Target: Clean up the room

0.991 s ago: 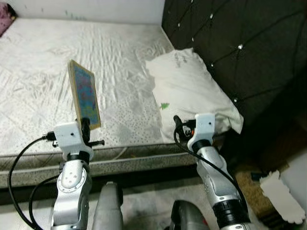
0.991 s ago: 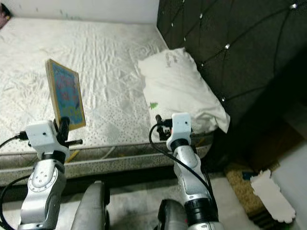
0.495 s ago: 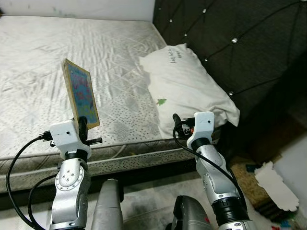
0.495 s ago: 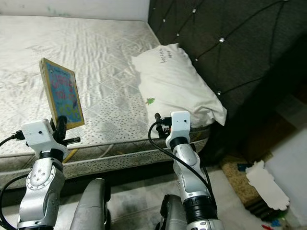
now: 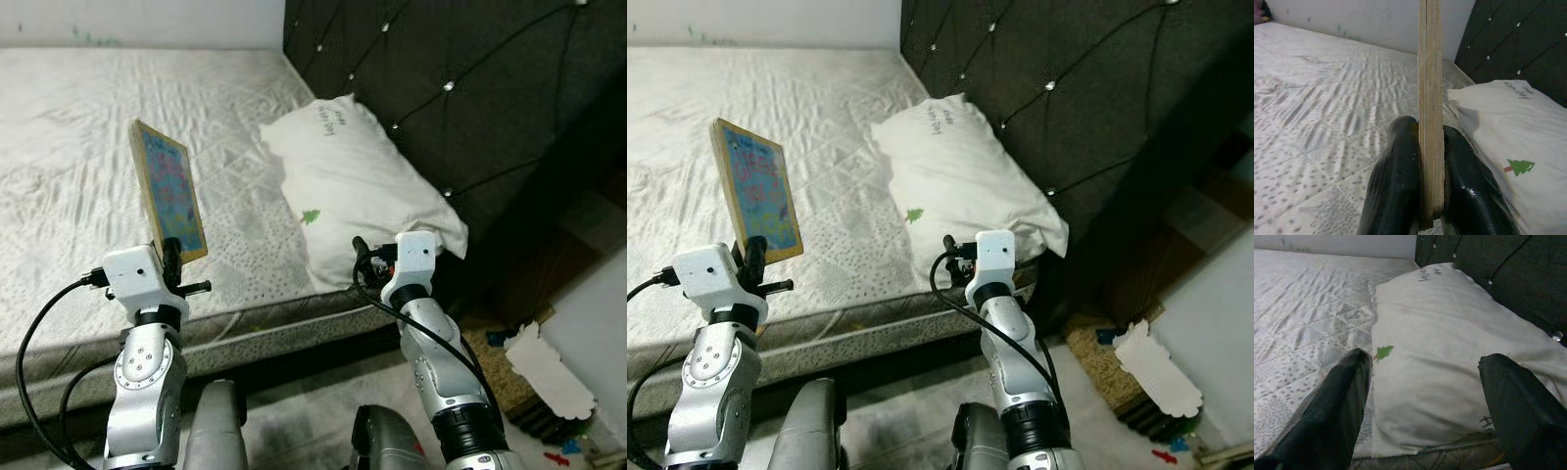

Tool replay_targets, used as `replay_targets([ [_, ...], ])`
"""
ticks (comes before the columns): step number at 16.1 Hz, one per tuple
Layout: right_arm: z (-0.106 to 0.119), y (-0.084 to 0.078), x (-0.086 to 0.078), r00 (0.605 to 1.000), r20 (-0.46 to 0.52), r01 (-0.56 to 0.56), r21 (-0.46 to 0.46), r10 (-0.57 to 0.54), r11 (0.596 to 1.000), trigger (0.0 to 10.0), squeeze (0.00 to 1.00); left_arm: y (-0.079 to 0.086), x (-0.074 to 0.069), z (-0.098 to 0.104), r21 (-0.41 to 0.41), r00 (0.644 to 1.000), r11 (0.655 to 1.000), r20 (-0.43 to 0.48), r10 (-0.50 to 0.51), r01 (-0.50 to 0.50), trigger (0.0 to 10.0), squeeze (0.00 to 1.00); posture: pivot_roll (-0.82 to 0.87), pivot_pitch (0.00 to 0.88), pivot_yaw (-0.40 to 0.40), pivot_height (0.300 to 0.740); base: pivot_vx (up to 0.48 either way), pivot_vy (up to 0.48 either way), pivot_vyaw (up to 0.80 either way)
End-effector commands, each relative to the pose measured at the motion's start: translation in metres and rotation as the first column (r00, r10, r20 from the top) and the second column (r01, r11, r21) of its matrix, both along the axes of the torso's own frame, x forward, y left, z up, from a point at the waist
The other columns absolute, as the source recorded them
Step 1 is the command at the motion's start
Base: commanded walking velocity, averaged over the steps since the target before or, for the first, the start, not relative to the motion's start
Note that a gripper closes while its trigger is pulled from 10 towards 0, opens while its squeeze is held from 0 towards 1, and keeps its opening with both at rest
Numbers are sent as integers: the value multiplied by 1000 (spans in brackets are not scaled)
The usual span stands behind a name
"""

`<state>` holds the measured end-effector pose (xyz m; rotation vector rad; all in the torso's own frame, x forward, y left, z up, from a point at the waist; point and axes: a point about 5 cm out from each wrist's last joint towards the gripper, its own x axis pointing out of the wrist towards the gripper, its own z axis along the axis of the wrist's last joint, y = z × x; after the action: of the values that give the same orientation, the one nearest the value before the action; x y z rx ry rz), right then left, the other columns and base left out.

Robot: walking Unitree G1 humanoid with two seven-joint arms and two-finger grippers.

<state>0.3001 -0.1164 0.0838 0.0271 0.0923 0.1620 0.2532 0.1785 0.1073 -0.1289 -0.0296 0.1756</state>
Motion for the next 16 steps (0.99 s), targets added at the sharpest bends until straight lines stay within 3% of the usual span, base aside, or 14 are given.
replay_targets([
  [1,1,-7,2,1000,5,14,-6,-14,1000,10000,0,-9,5,9,-3,998,1000,51,-31,31,10000,0,113,0,-82,616,465,0,0],
  [8,4,-6,2,1000,22,-3,1,3,1000,10000,0,-8,4,6,-21,999,1000,34,-10,11,10000,0,112,0,-91,616,366,0,0],
  [10,5,-5,2,1000,19,-14,-8,14,1000,10000,0,-11,5,5,-33,1000,999,22,-14,14,10000,0,113,0,-93,616,0,0,737],
  [14,4,-7,2,1000,8,-8,0,8,1000,10000,0,-14,11,1,-55,1000,998,-9,-13,13,10000,0,105,0,-94,616,0,0,0],
  [16,3,-7,0,1000,-2,-13,12,13,1000,10000,0,-21,18,-6,-109,998,994,-59,-28,21,10000,0,93,9,-93,611,0,0,0],
])
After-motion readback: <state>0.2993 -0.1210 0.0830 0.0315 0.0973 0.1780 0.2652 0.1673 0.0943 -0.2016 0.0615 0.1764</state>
